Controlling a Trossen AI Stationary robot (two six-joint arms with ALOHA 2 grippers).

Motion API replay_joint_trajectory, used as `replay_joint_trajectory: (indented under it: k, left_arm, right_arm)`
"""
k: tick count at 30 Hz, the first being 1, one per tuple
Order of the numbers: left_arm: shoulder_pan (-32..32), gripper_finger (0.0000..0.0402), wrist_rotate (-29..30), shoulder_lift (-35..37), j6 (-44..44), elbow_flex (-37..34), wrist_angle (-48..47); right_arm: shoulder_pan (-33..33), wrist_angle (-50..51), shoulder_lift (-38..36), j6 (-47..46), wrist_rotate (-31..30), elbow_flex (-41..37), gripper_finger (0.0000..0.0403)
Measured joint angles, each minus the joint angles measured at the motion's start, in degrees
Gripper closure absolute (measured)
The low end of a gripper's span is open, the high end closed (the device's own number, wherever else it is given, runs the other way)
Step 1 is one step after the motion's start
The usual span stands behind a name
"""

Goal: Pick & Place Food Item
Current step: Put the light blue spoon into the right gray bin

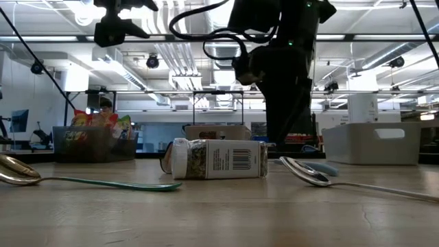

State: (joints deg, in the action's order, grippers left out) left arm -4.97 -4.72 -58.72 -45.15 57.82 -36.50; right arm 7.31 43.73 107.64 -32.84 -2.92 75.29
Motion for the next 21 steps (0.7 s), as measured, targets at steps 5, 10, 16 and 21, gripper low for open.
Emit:
replay_joint_trajectory:
  k: [5, 10, 16, 21]
  left_arm:
    - [0.0, 0.0150, 0.0, 0.0, 0.4, 0.0, -0.8]
    - [0.0, 0.0150, 0.0, 0.0, 0.4, 0.0, -0.8]
    - [0.0, 0.0150, 0.0, 0.0, 0.3, 0.0, -0.8]
    - [0.0, 0.0150, 0.0, 0.0, 0.2, 0.0, -0.9]
  right_arm:
    - [0.0, -1.2, 1.0, 0.0, 0.7, -0.5, 0.0161]
    - [0.1, -1.1, 4.3, 0.5, 1.5, -0.6, 0.0161]
    - [0.1, -1.0, 7.1, 2.2, 1.2, -0.4, 0.0168]
    - [-0.1, -0.9, 7.2, 3.2, 1.2, -0.4, 0.0241]
